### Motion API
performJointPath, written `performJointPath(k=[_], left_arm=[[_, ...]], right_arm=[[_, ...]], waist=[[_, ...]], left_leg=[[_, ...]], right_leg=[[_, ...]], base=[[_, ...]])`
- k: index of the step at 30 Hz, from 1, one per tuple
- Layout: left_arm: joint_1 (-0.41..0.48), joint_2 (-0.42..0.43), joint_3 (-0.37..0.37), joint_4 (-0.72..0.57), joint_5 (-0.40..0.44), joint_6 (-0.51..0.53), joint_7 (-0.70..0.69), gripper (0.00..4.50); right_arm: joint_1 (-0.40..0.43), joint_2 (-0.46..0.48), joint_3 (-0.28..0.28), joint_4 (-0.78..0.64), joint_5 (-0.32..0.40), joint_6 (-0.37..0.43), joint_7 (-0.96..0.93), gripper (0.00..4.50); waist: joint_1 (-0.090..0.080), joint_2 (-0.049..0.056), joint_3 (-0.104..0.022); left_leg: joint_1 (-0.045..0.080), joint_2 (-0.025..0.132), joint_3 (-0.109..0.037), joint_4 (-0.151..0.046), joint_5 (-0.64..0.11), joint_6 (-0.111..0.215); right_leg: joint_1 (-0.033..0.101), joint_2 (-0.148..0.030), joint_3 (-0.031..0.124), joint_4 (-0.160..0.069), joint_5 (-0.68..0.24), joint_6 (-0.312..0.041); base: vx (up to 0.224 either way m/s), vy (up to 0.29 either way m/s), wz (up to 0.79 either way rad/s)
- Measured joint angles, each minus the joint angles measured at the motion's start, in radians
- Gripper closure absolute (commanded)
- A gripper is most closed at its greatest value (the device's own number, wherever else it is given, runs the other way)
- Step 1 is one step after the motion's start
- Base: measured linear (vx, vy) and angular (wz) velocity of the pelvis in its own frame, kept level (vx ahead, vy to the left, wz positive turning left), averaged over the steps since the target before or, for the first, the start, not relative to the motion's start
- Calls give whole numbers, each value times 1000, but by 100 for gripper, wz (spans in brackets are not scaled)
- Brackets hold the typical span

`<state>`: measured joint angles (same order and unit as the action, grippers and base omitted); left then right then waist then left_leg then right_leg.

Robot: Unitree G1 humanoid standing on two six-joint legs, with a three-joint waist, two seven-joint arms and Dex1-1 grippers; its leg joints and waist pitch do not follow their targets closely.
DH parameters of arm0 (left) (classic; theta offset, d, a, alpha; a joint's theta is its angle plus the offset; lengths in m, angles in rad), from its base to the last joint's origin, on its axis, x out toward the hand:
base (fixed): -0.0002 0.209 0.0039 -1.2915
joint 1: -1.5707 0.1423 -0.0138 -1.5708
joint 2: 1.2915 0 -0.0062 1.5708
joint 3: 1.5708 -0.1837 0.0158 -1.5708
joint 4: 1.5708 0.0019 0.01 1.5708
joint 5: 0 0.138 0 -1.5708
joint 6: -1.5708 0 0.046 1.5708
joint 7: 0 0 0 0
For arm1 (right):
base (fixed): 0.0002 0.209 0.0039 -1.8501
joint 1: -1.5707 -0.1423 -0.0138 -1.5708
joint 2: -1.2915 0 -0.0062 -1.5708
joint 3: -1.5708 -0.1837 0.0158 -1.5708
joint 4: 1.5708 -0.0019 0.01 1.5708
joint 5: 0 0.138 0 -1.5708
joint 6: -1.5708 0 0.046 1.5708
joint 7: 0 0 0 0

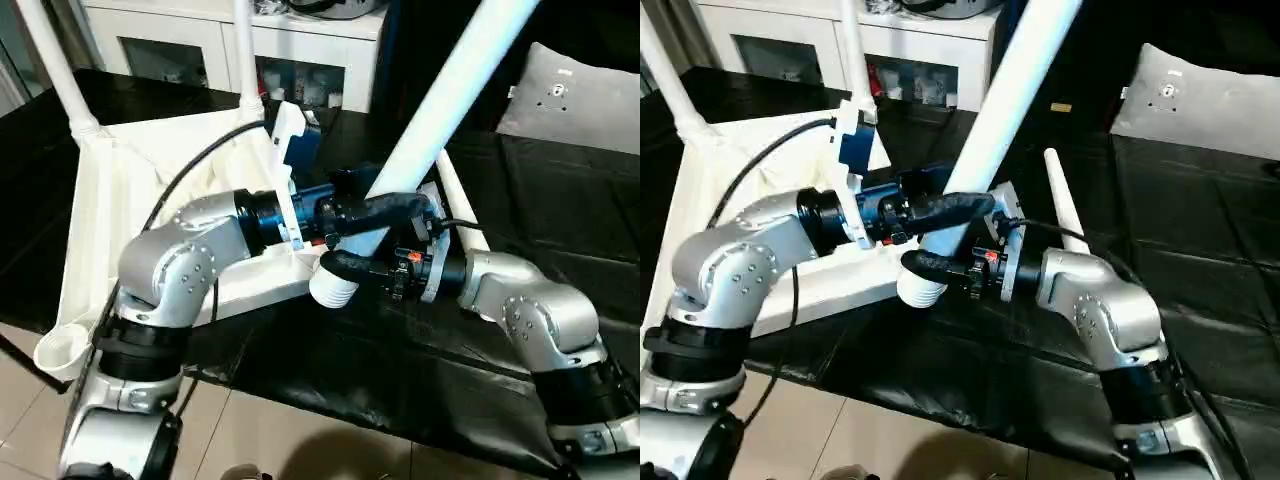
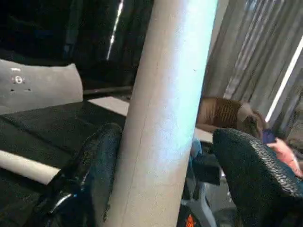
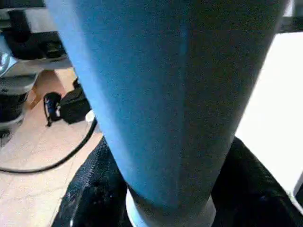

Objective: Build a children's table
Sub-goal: Pick table leg

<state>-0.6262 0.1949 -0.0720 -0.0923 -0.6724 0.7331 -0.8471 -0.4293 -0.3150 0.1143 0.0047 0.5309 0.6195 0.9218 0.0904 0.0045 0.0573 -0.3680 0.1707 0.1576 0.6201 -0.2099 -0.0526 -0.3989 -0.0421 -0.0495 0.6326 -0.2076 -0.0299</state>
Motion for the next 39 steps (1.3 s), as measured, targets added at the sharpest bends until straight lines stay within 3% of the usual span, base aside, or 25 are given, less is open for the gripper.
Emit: performJointPath(k=[2, 5, 9, 11, 14, 20, 24, 26, 32, 39], left_arm=[[11, -34, 22, 0, -8, -9, 18, 42], [20, -104, 95, 1, -94, -16, 60, 35], [18, -112, 144, -22, -161, -18, 82, 33], [21, -58, 156, -20, -148, -15, 79, 33], [41, -12, 145, -20, -89, -27, 72, 33], [113, 205, 0, 64, 201, -157, 75, 33], [131, 283, -67, 92, 285, -206, 28, 33], [143, 323, -119, 114, 341, -247, -8, 62], [150, 336, -219, 324, 495, -406, -20, 69], [131, 334, -220, 418, 513, -438, -48, 140]], right_arm=[[3, 13, -12, -8, 1, 2, -24, 253], [4, 22, -42, -31, 9, 14, -63, 254], [32, 25, -64, -20, 9, 34, -114, 258], [47, 37, -65, -20, -2, 28, -141, 261], [57, 48, -72, -5, -47, -5, -208, 261], [59, 67, -78, 9, -146, -69, -352, 261], [60, 75, -69, 9, -191, -80, -414, 261], [61, 91, -61, 9, -227, -86, -451, 261], [69, 105, -45, 7, -226, -129, -433, 261], [91, 95, -28, -3, -222, -132, -409, 261]], waist=[[0, 0, 0], [2, 0, 0], [1, 3, -1], [-3, 9, -1], [-4, 12, -1], [-5, 14, 0], [0, 12, 0], [-1, 12, 0], [-3, 12, 0], [-1, 12, 0]], left_leg=[[0, 0, 0, 0, 0, 0], [0, 0, 0, 0, 0, -1], [0, 0, 0, 0, 0, -3], [0, 0, 0, 0, 0, -4], [1, 0, 0, 0, 1, -5], [1, 1, 0, 0, 1, -6], [0, 0, 0, -1, 1, -6], [0, 0, 0, -1, 1, -6], [0, 0, 0, -1, 2, -7], [0, 0, 0, -1, 2, -7]], right_leg=[[0, 0, 0, 0, 1, 0], [1, 0, 0, 0, 1, 0], [1, 0, 0, 0, 2, 0], [1, 0, 0, 0, 3, 0], [1, 0, 0, -1, 3, 1], [0, 1, 0, -1, 4, 1], [-1, 1, 0, -2, 4, 1], [-1, 0, 1, -2, 4, 1], [-1, 1, 1, -1, 4, 2], [-1, 0, 1, -1, 5, 2]], base=[[0, 0, 0], [0, 0, 0], [0, 0, 0], [0, 0, 0], [0, 0, 0], [0, 0, 0], [0, 0, 0], [0, 0, 0], [0, 0, 0], [0, 0, 0]])
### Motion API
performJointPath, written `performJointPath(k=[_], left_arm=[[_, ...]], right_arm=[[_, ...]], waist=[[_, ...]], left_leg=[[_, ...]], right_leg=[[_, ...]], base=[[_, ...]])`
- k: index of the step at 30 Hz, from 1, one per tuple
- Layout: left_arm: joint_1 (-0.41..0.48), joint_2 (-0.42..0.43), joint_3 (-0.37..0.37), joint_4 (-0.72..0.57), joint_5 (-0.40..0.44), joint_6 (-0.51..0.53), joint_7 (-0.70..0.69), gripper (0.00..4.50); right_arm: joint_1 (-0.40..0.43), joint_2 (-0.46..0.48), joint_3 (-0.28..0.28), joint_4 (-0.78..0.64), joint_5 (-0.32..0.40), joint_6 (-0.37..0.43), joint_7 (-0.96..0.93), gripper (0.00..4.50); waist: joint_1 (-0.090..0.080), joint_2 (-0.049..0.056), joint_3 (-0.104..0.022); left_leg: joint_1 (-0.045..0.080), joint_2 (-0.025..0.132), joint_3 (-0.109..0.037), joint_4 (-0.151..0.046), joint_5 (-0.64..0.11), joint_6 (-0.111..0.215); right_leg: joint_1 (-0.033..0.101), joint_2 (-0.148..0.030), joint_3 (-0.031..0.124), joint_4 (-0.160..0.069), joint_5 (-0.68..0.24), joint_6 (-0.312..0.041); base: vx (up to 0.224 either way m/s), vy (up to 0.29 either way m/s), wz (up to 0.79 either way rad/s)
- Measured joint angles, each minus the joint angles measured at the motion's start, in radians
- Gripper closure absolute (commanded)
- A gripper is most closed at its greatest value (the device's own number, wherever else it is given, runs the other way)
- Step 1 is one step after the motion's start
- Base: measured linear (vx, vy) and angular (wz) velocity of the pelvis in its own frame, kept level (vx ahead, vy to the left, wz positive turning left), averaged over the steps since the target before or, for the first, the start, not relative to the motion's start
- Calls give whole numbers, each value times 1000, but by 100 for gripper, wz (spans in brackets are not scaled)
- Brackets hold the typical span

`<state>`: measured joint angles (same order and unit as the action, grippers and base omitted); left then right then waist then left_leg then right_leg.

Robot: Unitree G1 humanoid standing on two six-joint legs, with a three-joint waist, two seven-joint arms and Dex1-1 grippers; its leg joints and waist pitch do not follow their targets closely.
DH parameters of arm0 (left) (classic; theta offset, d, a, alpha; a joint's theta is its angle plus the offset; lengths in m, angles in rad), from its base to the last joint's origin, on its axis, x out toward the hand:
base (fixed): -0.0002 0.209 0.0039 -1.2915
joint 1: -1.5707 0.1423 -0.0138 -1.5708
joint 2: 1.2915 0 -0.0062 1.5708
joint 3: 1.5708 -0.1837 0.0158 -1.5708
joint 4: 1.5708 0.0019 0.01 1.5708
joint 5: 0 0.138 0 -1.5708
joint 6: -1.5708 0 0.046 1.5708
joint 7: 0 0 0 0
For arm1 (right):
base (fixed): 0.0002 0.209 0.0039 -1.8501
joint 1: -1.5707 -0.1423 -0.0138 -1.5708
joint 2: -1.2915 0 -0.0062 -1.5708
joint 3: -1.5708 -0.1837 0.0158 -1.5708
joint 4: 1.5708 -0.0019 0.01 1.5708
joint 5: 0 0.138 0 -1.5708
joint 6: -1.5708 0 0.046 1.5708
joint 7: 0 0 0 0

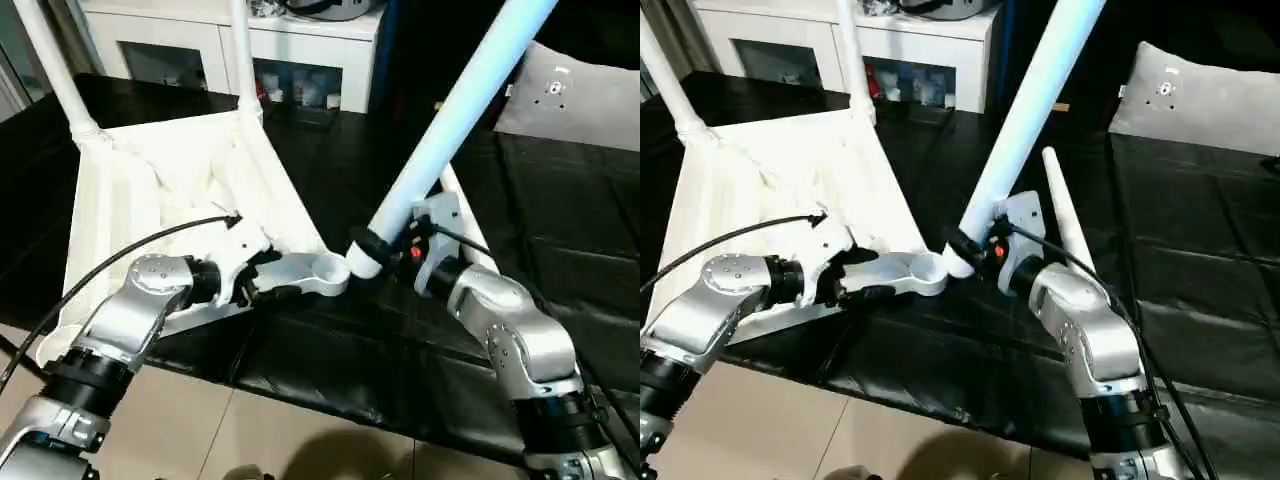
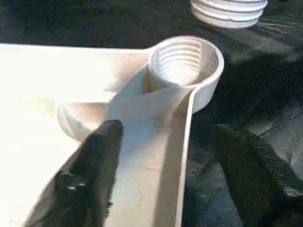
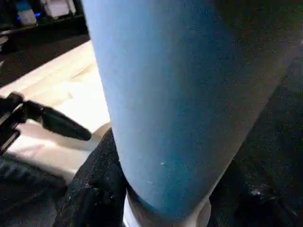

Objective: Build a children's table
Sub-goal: Pick table leg, then insert table leg to table base

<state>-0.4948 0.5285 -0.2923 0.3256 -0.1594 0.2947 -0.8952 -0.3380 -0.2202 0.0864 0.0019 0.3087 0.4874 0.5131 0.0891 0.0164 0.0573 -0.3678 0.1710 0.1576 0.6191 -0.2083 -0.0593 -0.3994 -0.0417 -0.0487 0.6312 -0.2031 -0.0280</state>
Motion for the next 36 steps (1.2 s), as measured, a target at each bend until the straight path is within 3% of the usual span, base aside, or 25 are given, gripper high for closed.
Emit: performJointPath(k=[5, 15, 17, 21, 23, 26, 28, 32, 34, 36], left_arm=[[-30, -35, 2, 113, 6, -57, -34, 187], [-66, -55, -3, 183, 19, -80, -90, 254], [-67, -55, -10, 210, 38, -85, -99, 290], [-96, -51, -24, 239, 70, -86, -101, 292], [-97, -43, -24, 242, 77, -84, -104, 329], [-98, -43, -27, 241, 81, -85, -118, 332], [-99, -43, -26, 241, 86, -85, -119, 372], [-100, -43, -28, 241, 94, -87, -136, 373], [-103, -43, -31, 242, 103, -88, -136, 412], [-105, -43, -35, 241, 111, -87, -142, 415]], right_arm=[[22, -4, 0, -1, -2, 0, 6, 261], [27, -19, 3, -21, -2, 0, 24, 261], [27, -20, 4, -29, -2, 0, 31, 261], [27, -21, 13, -29, -1, 1, 38, 261], [27, -26, 19, -29, -1, 3, 41, 261], [27, -29, 20, -29, -1, 4, 42, 261], [27, -30, 20, -29, -1, 4, 43, 261], [27, -30, 21, -30, -2, 4, 45, 261], [27, -32, 21, -30, -2, 4, 52, 261], [27, -37, 22, -30, -2, 4, 56, 261]], waist=[[-1, 0, 0], [-2, 0, 0], [-2, 0, 0], [-1, 0, 0], [-3, 0, 0], [-2, 0, 0], [-3, 0, 0], [-2, 0, 0], [-3, 0, 0], [-3, 0, 0]], left_leg=[[0, 0, 0, 0, 0, 0], [0, 0, 0, 0, 0, 0], [0, 0, 0, 0, 0, 0], [1, 0, 0, 0, 0, 0], [1, 0, 0, 0, 0, 0], [1, 0, 1, 0, 0, 0], [2, 0, 1, 0, 0, 0], [2, 0, 1, 0, 0, 0], [2, 0, 1, 0, 0, 0], [2, 0, 1, 0, 0, 0]], right_leg=[[0, 0, 0, 0, 1, 0], [0, 0, 0, 0, 1, 0], [0, 0, 0, 0, 1, 0], [1, 0, 0, 0, 1, -1], [1, 0, 1, 0, 1, -1], [1, 0, 1, 0, 1, -1], [1, 0, 1, 0, 1, -1], [1, 0, 1, 0, 1, -1], [1, 0, 1, 0, 1, -1], [1, 0, 1, 0, 1, -1]], base=[[0, 0, 0], [0, 0, 0], [0, 0, 0], [0, 0, 0], [0, 0, 0], [0, 0, 0], [0, 0, 0], [0, 0, 0], [0, 0, 0], [0, 0, 0]])
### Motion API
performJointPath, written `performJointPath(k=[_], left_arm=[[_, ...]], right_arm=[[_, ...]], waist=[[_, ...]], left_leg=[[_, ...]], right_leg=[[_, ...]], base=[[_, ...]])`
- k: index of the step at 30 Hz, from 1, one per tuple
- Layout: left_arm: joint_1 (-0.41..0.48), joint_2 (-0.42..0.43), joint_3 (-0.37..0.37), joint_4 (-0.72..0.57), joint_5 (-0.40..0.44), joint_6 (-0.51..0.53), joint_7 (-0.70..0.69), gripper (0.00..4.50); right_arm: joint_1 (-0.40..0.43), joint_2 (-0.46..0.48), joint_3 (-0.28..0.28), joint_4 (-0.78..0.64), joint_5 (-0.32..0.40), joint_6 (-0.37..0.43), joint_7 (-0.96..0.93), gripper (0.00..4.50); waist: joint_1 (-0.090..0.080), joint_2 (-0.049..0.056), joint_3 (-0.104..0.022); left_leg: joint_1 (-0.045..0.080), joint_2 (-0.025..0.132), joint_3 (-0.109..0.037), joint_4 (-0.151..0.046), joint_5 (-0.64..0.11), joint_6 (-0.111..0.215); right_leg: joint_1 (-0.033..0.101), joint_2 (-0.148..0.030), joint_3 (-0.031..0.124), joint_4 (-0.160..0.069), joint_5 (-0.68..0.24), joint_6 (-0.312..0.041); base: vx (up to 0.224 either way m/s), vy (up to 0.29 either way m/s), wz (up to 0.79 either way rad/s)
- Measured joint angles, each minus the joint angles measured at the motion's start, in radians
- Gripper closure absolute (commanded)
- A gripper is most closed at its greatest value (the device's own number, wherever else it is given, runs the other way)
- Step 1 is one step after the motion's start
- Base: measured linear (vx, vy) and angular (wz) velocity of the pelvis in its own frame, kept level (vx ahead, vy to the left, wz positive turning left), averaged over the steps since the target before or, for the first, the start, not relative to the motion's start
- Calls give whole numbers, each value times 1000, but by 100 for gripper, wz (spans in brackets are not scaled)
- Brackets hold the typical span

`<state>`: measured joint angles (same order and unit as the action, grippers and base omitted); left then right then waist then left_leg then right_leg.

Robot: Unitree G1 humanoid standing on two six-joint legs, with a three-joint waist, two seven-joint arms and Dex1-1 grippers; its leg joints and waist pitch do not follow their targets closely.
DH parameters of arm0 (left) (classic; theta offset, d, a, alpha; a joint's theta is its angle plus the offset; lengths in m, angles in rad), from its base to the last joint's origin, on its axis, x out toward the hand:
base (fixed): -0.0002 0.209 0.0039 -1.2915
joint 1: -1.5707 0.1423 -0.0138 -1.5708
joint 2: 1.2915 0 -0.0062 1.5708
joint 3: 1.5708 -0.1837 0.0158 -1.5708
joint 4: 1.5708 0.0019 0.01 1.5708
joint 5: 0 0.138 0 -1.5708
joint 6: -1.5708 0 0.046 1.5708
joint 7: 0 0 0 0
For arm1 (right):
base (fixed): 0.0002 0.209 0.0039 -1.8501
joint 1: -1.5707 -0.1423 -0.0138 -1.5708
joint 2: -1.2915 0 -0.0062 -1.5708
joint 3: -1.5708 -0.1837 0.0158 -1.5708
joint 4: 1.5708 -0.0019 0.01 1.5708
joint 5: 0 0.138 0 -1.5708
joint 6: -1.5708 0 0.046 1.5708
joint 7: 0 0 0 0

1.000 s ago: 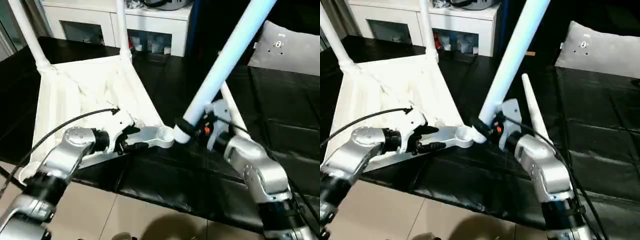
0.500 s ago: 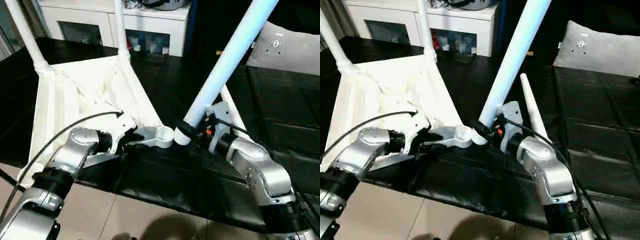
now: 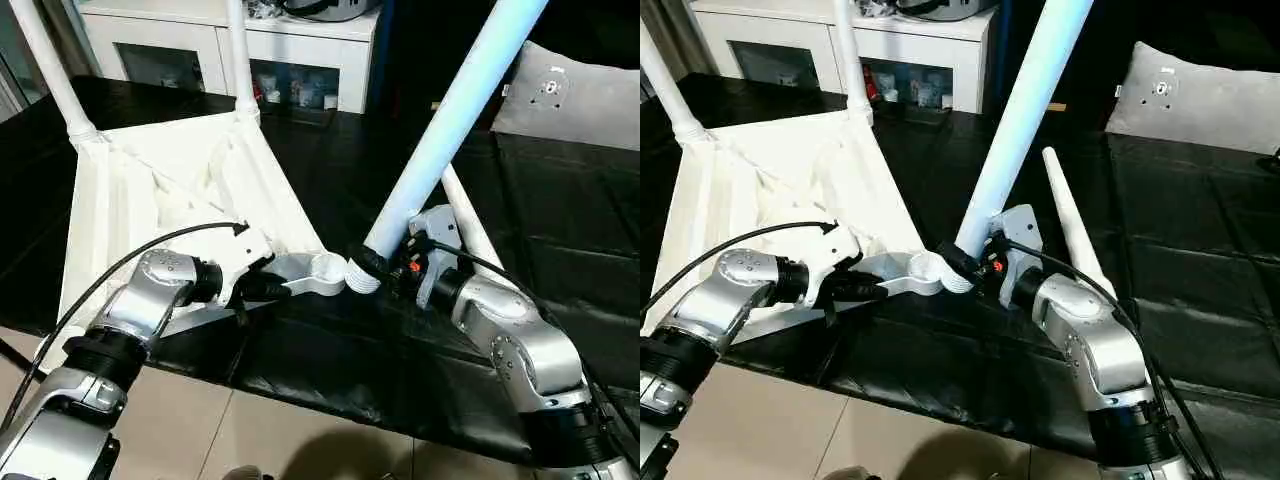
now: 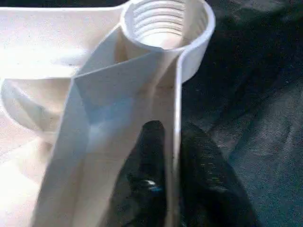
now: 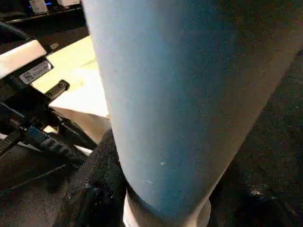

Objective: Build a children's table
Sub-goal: Insert table leg to table base

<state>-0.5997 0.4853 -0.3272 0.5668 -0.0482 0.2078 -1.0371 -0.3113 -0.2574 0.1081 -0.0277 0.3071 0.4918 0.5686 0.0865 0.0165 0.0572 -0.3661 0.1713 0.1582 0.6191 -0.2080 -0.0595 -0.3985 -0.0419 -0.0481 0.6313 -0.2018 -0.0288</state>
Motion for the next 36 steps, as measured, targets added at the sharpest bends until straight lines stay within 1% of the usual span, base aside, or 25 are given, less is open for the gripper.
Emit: performJointPath(k=[1, 4, 10, 11, 14, 16, 17, 19, 20, 22, 23, 25, 27, 30, 32, 36], left_arm=[[0, 0, -3, 0, 2, -2, -2, 418], [-3, 0, -6, 3, 16, -15, 0, 448], [-29, -3, -32, 42, 59, -86, 28, 450], [-48, -23, -30, 75, 65, -87, 45, 450], [-66, -44, -25, 112, 71, -102, 66, 450], [-66, -54, -21, 128, 75, -151, 58, 450], [-65, -61, -25, 136, 84, -193, 41, 450], [-59, -58, -33, 143, 83, -260, -8, 450], [-57, -60, -37, 145, 81, -287, -41, 450], [-57, -67, -44, 145, 78, -307, -83, 450], [-55, -72, -46, 144, 71, -311, -110, 450], [-50, -73, -52, 136, 61, -312, -139, 450], [-40, -72, -54, 122, 60, -316, -160, 450], [-37, -65, -54, 129, 69, -343, -155, 450], [-37, -65, -48, 135, 77, -346, -148, 450], [-32, -63, -34, 135, 76, -331, -150, 450]], right_arm=[[0, -2, 0, 0, 0, 0, 2, 261], [0, -2, 0, 0, 0, 0, 6, 261], [-4, -6, -1, 0, 0, -2, 6, 261], [-5, -15, -3, 0, -2, -3, 6, 261], [-8, -17, -2, 0, -7, -8, 6, 261], [-8, -24, -3, 0, -14, -16, 6, 261], [-8, -25, -3, 0, -18, -16, 6, 261], [-7, -26, -3, -11, -20, -16, 7, 261], [-4, -29, -2, -20, -20, -16, 9, 261], [-3, -32, 0, -38, -19, -15, 15, 261], [-1, -35, 5, -52, -18, -14, 25, 261], [5, -41, 12, -59, -16, -12, 33, 261], [18, -44, 13, -63, -13, 0, 43, 261], [31, -50, 23, -72, 1, 27, 57, 261], [31, -65, 38, -79, 3, 54, 73, 261], [23, -72, 58, -89, 5, 78, 92, 261]], waist=[[0, 0, 0], [-1, 0, 0], [0, 0, 0], [0, 0, 0], [-1, 0, 0], [0, 0, 0], [2, 0, 0], [11, 4, 2], [22, 6, 1], [37, 10, 1], [39, 14, 1], [39, 17, 0], [35, 18, 0], [27, 18, 0], [25, 18, 0], [23, 19, -1]], left_leg=[[0, 0, 0, 0, 0, 0], [0, 0, 0, 0, 0, -1], [0, 0, 0, 0, 2, -2], [0, 0, 0, 0, 3, -1], [0, 0, 1, 0, 4, -1], [-2, 0, 1, 0, 4, -1], [-2, 0, 1, -1, 4, -1], [-3, 0, 1, -4, 4, -1], [-3, 0, 3, -6, 4, -1], [-2, 0, 8, -8, 5, 0], [-2, 0, 12, -9, 5, 1], [-1, -1, 16, -9, 5, 1], [-1, -2, 17, -9, 5, 2], [-1, -2, 17, -9, 7, 4], [0, -2, 17, -9, 7, 4], [1, -2, 17, -9, 7, 4]], right_leg=[[0, 0, 0, 0, 0, 0], [0, 0, 0, 0, 1, 0], [0, 0, 0, 0, 2, 0], [0, 0, 0, 0, 3, 1], [0, 0, 1, 0, 3, 1], [-1, 0, 1, -1, 3, 1], [-2, 0, 0, -1, 3, 1], [-2, -1, 0, -3, 2, 2], [-2, -2, 0, -4, 1, 3], [-2, -5, 0, -4, 0, 4], [-2, -8, 0, -4, -1, 5], [-2, -11, 0, -3, -1, 5], [-1, -13, 0, -3, -1, 5], [-1, -14, 0, -3, 0, 6], [-1, -14, -1, -2, 0, 6], [-1, -14, 0, -2, 1, 8]], base=[[0, 0, 0], [0, 0, 0], [0, 0, 0], [0, 0, 0], [0, 0, 0], [0, 0, 0], [0, 0, 0], [0, 0, 0], [0, 0, 0], [0, 0, 0], [0, 0, 0], [0, 0, 0], [0, 0, 0], [0, 0, 0], [0, 0, 0], [0, 0, 0]])
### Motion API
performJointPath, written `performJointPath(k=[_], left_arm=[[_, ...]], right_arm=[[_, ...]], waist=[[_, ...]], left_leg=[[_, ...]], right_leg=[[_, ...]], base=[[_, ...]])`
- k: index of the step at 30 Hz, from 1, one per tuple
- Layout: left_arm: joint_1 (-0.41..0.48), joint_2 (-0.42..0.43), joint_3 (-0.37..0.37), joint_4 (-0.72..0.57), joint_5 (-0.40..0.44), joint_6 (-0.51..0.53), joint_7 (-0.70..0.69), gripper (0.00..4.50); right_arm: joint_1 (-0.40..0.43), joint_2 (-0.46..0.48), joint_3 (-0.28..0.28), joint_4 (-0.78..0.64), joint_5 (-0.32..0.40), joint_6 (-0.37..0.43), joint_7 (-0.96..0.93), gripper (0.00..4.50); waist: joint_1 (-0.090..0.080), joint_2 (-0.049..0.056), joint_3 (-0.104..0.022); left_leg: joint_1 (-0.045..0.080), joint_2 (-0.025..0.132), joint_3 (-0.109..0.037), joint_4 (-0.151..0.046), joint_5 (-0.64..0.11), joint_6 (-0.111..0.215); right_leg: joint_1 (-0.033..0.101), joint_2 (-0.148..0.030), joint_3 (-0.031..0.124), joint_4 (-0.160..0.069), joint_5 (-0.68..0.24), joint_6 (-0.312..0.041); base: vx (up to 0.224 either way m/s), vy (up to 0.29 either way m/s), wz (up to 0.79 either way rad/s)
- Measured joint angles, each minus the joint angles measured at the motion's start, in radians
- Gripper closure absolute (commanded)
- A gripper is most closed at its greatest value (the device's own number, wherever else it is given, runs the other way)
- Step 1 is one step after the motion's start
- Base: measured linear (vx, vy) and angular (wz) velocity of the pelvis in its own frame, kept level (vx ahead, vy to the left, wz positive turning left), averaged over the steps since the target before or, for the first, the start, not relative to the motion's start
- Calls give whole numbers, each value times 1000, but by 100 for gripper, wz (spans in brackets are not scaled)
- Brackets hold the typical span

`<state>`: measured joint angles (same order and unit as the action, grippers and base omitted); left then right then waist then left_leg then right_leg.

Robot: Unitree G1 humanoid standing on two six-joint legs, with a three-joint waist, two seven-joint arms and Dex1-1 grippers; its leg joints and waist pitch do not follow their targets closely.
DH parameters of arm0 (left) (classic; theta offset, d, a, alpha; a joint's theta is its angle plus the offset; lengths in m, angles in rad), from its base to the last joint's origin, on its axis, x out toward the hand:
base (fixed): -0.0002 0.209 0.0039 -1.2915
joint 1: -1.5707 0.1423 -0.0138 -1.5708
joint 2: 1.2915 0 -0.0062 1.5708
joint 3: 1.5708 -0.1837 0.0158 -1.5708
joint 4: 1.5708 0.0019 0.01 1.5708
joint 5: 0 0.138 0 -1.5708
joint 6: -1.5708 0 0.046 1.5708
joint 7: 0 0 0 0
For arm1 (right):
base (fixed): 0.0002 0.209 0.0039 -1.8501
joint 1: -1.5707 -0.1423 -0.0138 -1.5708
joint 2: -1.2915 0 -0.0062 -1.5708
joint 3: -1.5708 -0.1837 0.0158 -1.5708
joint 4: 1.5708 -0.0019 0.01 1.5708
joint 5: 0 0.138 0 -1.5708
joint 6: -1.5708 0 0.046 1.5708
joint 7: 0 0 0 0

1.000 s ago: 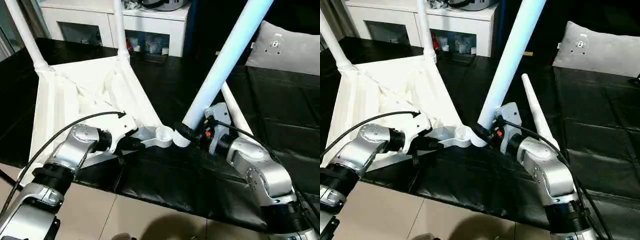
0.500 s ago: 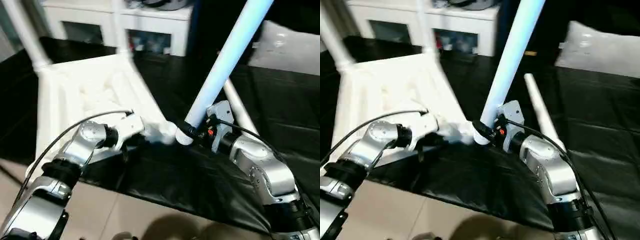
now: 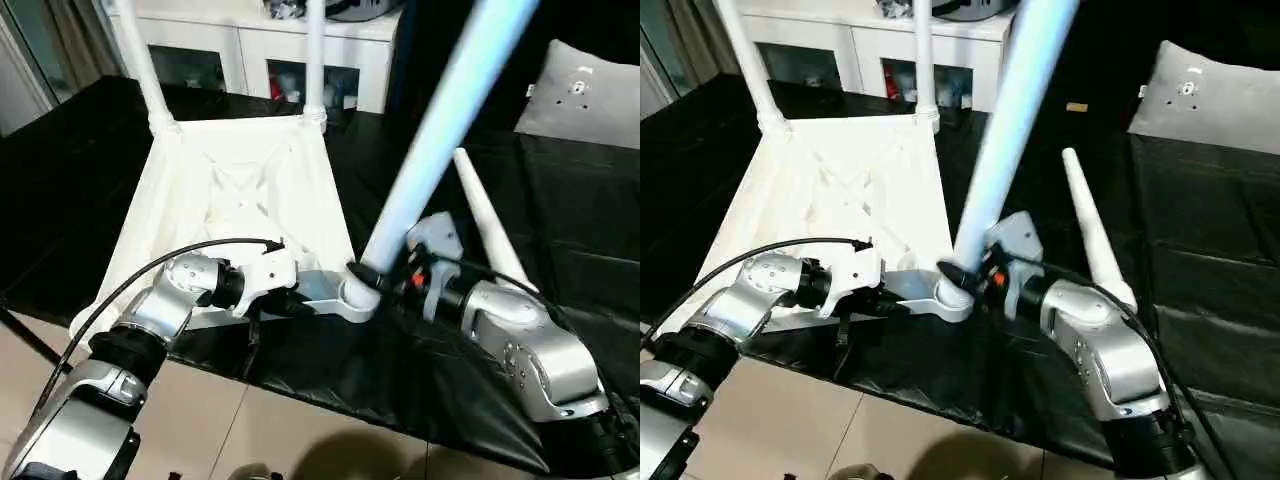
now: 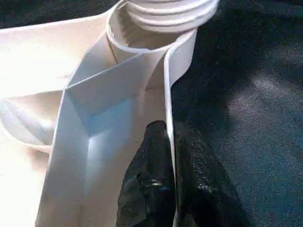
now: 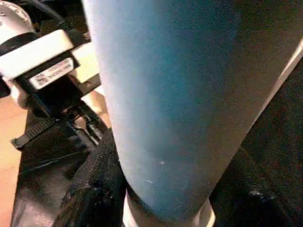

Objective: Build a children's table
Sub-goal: Insert table leg to table base

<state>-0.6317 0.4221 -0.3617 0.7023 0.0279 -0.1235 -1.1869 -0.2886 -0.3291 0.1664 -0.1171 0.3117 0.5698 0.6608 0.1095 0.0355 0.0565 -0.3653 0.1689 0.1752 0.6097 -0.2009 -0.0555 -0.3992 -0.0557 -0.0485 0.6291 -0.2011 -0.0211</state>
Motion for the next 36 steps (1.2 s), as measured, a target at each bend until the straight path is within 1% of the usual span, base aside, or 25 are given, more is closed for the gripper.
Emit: performJointPath(k=[3, 8, 11, 17, 20, 22, 27, 29, 34, 36], left_arm=[[3, 3, 6, -1, -3, 3, -8, 450], [16, 9, 27, -8, -27, 22, -52, 450], [18, 9, 28, -11, -27, 21, -59, 450], [18, 11, 26, -11, -21, 5, -71, 450], [18, 11, 26, -11, -9, -14, -73, 450], [16, 11, 22, -11, -2, -29, -73, 450], [10, 11, 8, -5, 16, -85, -88, 450], [3, 7, 1, 10, 19, -118, -101, 450], [-3, 3, -1, 24, 21, -141, -118, 450], [-13, -5, -3, 40, 25, -147, -121, 450]], right_arm=[[-12, -2, 3, 5, -3, 12, 3, 261], [-57, -7, 21, 46, -14, 12, 14, 261], [-101, -26, 33, 90, -32, 17, 34, 261], [-136, -29, 40, 136, -33, 17, 85, 261], [-152, -32, 48, 157, -32, 16, 113, 261], [-159, -42, 57, 162, -31, 17, 130, 261], [-177, -66, 76, 154, -28, 42, 179, 261], [-167, -71, 86, 144, -26, 57, 191, 261], [-151, -84, 84, 116, -21, 71, 198, 261], [-145, -89, 79, 109, -19, 77, 198, 261]], waist=[[-4, 0, 0], [-20, 1, -1], [-20, 1, -1], [-19, 0, -1], [-18, -4, -1], [-16, -8, -1], [0, -20, -2], [8, -21, -2], [10, -21, -2], [14, -21, -2]], left_leg=[[0, 0, 0, 0, 0, 0], [-1, 0, 0, -1, 0, 0], [-1, 0, 0, -2, 0, 0], [-1, 0, 0, -3, 0, 0], [-1, 0, 0, -3, 1, 2], [-1, 0, 0, -3, 2, 2], [-1, 0, 1, -3, 2, 3], [-2, 0, 1, -3, 2, 3], [-1, 0, 2, -2, 2, 3], [-1, 0, 2, -2, 2, 3]], right_leg=[[0, 0, 0, 0, 0, 1], [-1, 0, 0, 0, -1, 1], [-2, 0, 0, 0, -1, 0], [-1, 0, 0, 0, -2, 0], [-1, 0, -1, 0, -2, 0], [-1, 0, -1, 0, -2, 1], [0, -1, -1, 0, -2, 1], [0, -1, -1, -1, -2, 1], [1, -2, -1, -1, -2, 1], [1, -2, -2, -1, -2, 1]], base=[[0, 0, 0], [0, 0, 0], [0, 0, 0], [0, 0, 0], [0, 0, 0], [0, 0, 0], [0, 0, 0], [0, 0, 0], [0, 0, 0], [0, 0, 0]])
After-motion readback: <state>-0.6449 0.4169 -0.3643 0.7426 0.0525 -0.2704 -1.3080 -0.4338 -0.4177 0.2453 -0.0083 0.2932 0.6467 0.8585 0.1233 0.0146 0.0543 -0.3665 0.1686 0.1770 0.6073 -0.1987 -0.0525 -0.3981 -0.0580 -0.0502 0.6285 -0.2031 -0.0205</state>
